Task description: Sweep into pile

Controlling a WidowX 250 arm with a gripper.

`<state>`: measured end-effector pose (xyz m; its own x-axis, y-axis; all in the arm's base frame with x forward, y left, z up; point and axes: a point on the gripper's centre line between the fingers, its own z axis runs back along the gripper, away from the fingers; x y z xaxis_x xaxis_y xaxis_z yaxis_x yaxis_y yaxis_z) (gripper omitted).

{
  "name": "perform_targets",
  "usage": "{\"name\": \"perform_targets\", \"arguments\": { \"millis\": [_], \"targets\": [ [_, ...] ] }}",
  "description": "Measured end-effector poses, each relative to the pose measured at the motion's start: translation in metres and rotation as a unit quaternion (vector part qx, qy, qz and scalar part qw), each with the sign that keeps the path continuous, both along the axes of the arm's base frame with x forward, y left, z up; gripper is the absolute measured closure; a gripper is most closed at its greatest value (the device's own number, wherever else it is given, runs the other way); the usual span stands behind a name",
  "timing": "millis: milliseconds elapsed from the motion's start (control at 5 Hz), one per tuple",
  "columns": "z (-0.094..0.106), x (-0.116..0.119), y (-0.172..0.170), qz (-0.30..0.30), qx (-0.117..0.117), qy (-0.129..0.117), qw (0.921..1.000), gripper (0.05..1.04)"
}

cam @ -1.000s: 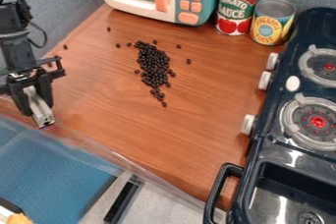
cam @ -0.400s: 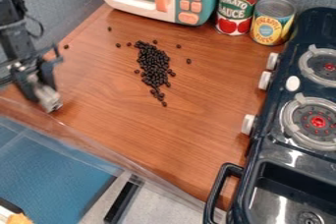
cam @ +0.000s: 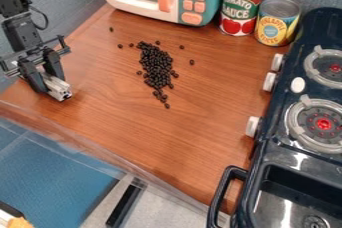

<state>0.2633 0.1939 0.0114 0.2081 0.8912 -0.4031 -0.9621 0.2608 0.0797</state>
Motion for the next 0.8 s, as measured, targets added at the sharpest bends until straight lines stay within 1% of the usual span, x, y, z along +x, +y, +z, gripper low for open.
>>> {"name": "perform_targets", "arguments": {
  "millis": [200, 400, 600, 800],
  "targets": [
    [-0.002, 0.004, -0.001, -0.017, 0.002, 0.009, 0.9998, 0.695],
    [-0.004, 0.020, -0.005, -0.103, 0.033, -0.015, 0.9940, 0.695],
    [-0.007, 0.038, -0.014, -0.186, 0.083, -0.037, 0.9784, 0.696],
    [-0.009, 0.048, -0.020, -0.229, 0.105, -0.039, 0.9670, 0.696]
  ]
}}
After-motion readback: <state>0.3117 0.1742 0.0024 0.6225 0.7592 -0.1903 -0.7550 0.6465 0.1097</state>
